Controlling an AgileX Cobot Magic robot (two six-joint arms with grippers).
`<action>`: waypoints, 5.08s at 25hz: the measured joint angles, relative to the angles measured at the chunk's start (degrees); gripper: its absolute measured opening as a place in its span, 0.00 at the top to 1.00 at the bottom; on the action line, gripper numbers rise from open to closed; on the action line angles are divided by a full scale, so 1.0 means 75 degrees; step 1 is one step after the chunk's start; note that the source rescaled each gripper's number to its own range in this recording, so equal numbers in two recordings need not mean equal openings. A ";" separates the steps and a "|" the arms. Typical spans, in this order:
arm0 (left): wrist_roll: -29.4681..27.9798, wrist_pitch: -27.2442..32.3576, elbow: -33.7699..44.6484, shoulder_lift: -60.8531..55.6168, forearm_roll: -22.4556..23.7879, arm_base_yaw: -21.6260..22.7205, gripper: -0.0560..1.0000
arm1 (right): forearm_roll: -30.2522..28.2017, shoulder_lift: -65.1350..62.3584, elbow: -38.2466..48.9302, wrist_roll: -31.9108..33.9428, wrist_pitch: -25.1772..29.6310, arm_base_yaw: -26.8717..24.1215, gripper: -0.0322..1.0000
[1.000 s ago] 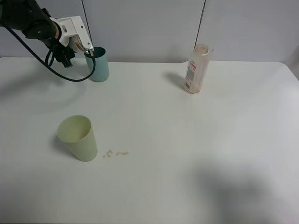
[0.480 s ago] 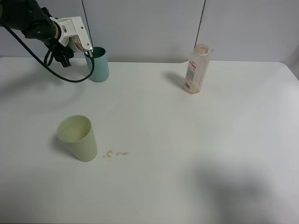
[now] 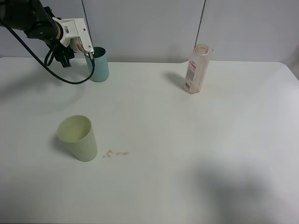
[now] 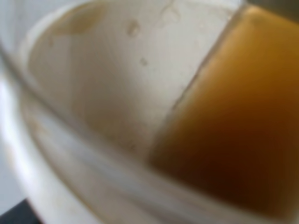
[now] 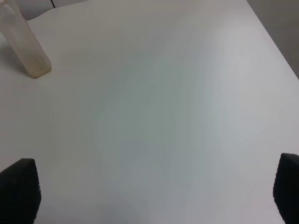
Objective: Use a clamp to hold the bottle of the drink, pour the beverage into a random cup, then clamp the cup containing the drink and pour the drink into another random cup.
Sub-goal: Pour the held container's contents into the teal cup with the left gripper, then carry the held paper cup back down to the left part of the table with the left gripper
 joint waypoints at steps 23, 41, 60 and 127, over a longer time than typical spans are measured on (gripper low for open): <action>0.0086 0.0207 -0.0338 0.0000 0.0635 -0.0069 0.94 | 0.0000 0.0000 0.0000 0.0000 0.0000 0.0000 0.00; 0.0565 0.0273 -0.0497 0.0000 0.0849 -0.0232 0.94 | 0.0000 0.0000 0.0000 0.0000 0.0000 0.0000 0.00; 0.0970 0.0310 -0.0497 0.0000 0.1413 -0.0275 0.94 | 0.0000 0.0000 0.0000 0.0000 0.0000 0.0000 0.00; -0.0634 -0.3179 0.1297 -0.1138 -0.3866 0.1914 0.94 | 0.0000 0.0000 0.0000 0.0000 0.0000 0.0000 0.00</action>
